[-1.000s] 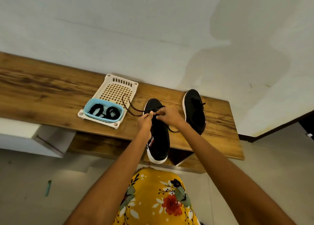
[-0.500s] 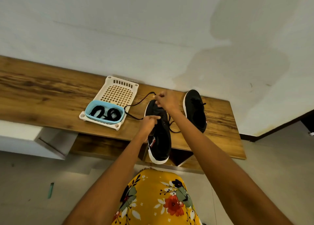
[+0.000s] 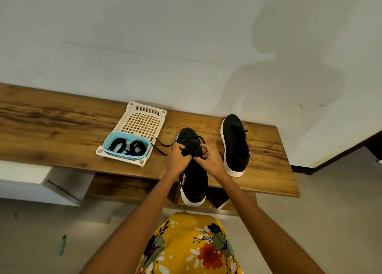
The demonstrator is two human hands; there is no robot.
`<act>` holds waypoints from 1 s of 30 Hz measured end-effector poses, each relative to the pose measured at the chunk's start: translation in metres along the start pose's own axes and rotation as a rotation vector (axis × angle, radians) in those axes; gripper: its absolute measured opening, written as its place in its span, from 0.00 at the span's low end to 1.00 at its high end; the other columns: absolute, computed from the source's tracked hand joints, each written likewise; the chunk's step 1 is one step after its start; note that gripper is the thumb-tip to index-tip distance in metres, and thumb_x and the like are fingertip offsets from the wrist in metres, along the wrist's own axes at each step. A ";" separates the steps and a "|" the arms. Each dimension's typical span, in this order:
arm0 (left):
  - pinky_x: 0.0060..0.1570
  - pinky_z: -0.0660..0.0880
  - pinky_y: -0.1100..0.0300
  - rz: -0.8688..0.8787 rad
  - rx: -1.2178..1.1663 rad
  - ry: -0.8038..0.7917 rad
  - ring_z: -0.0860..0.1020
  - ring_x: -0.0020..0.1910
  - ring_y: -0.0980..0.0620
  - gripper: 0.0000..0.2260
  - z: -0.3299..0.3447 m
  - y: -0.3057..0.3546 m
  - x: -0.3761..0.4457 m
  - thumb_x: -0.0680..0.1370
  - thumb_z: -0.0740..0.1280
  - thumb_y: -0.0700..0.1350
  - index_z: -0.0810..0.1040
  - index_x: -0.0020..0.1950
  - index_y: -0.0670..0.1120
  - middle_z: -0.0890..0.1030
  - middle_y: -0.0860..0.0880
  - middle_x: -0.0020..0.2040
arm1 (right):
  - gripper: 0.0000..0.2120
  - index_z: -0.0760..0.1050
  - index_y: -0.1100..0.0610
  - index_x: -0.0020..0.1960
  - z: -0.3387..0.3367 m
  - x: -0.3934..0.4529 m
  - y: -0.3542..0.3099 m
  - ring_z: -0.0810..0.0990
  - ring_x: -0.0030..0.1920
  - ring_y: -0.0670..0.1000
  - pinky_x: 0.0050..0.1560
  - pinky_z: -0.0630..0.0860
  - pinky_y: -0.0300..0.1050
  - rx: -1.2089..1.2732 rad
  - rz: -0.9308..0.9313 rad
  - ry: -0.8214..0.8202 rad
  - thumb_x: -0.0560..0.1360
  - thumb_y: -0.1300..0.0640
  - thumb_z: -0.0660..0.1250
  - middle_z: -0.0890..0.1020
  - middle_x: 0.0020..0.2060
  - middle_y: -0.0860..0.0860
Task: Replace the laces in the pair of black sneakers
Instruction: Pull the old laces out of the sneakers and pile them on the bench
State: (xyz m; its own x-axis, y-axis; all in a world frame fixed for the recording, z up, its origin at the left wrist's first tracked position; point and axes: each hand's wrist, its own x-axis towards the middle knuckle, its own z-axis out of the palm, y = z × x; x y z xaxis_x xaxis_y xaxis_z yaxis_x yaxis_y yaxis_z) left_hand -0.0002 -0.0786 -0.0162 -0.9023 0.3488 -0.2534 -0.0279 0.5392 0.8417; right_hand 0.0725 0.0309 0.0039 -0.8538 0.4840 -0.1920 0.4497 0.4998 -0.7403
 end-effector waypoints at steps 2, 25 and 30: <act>0.46 0.68 0.60 -0.010 -0.086 -0.004 0.72 0.54 0.51 0.15 -0.003 -0.001 0.000 0.73 0.68 0.37 0.70 0.58 0.44 0.71 0.44 0.59 | 0.20 0.72 0.57 0.64 0.003 -0.006 0.002 0.77 0.49 0.48 0.50 0.74 0.41 0.050 -0.009 0.092 0.73 0.60 0.68 0.77 0.51 0.51; 0.41 0.74 0.54 -0.267 -0.123 0.191 0.78 0.40 0.46 0.13 0.005 0.019 0.023 0.81 0.56 0.46 0.78 0.48 0.41 0.80 0.44 0.44 | 0.18 0.75 0.54 0.64 0.004 0.016 0.018 0.76 0.58 0.54 0.53 0.73 0.46 -0.087 -0.120 0.050 0.78 0.64 0.57 0.77 0.60 0.55; 0.42 0.70 0.55 -0.256 -0.268 0.038 0.76 0.38 0.49 0.24 0.008 0.034 0.026 0.82 0.53 0.53 0.78 0.33 0.46 0.80 0.49 0.36 | 0.14 0.77 0.55 0.60 0.005 0.028 0.000 0.78 0.51 0.57 0.47 0.74 0.48 -0.382 -0.172 -0.027 0.78 0.54 0.61 0.76 0.56 0.57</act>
State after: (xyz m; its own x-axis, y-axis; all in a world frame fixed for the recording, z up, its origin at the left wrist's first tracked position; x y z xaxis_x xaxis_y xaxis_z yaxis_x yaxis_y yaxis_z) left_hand -0.0211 -0.0454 0.0018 -0.8666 0.1969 -0.4585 -0.3623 0.3834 0.8495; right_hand 0.0471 0.0414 -0.0047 -0.9291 0.3541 -0.1068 0.3609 0.8047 -0.4714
